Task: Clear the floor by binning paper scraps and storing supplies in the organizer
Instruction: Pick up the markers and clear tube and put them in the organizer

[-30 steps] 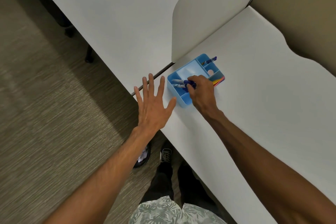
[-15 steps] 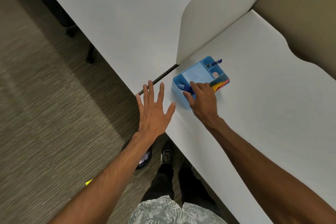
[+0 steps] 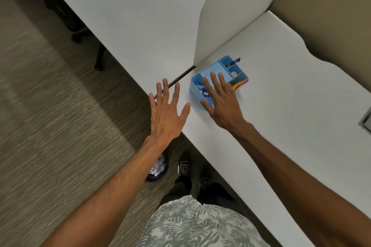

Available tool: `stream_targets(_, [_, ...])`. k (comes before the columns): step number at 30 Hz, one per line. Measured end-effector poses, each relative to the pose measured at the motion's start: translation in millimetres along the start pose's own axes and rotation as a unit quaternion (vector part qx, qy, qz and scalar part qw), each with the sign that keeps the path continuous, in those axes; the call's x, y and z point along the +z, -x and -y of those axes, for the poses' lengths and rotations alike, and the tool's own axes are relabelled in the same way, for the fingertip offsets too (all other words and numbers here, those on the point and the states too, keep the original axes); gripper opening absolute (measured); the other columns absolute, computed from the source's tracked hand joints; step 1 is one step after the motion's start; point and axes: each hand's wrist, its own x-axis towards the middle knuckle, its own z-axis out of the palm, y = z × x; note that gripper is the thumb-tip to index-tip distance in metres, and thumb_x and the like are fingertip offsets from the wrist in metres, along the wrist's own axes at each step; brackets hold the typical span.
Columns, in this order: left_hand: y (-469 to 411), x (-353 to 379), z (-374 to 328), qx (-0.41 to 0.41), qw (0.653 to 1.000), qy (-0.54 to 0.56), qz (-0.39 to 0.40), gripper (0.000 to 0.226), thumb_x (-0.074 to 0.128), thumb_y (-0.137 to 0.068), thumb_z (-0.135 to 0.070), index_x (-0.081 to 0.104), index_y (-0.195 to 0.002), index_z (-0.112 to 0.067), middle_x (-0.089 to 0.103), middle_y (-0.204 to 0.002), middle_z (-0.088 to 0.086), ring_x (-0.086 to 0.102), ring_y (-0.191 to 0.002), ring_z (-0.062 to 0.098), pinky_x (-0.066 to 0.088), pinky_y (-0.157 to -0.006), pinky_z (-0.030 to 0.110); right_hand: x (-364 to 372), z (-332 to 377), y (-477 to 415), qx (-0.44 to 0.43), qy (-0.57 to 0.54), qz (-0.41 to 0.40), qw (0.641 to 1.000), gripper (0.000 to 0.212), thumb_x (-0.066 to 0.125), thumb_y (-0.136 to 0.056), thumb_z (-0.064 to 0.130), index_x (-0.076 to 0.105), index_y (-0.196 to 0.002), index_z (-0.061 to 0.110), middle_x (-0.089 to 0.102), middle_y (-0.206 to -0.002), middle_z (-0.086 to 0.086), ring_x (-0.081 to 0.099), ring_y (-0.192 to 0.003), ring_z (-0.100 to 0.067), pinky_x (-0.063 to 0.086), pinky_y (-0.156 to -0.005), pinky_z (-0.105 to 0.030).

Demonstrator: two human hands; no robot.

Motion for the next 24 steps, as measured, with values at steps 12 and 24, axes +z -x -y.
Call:
stream_targets(12, [71,-16,3,-0.069,0.996,0.016,-0.058,0.075,0.024,-0.101,-0.06,0.001,-0.162,-0.024,-0.012,-0.168,0.014,-0.013,-0.156,0.03,-0.004,-0.125,0.056,-21,37,36,-0.09,-0.014,-0.004,0.996,0.07,0.028,-0.103,0.057,0.003,-0.161,0.027,-0.006,-0.17,-0.003,-0.013,-0.156,-0.023,-0.001,-0.127,-0.047])
stream_targets(24, [230,-7,12,-0.242,0.962,-0.014,-0.124,0.075,0.031,-0.101,-0.059,0.008,-0.162,-0.023,-0.008,-0.169,0.014,-0.008,-0.157,0.031,-0.01,-0.119,0.061,-17,96,116,-0.253,-0.04,0.024,0.966,0.067,0.026,-0.103,0.059,0.006,-0.161,0.032,0.002,-0.17,-0.005,-0.002,-0.157,-0.024,0.005,-0.123,-0.044])
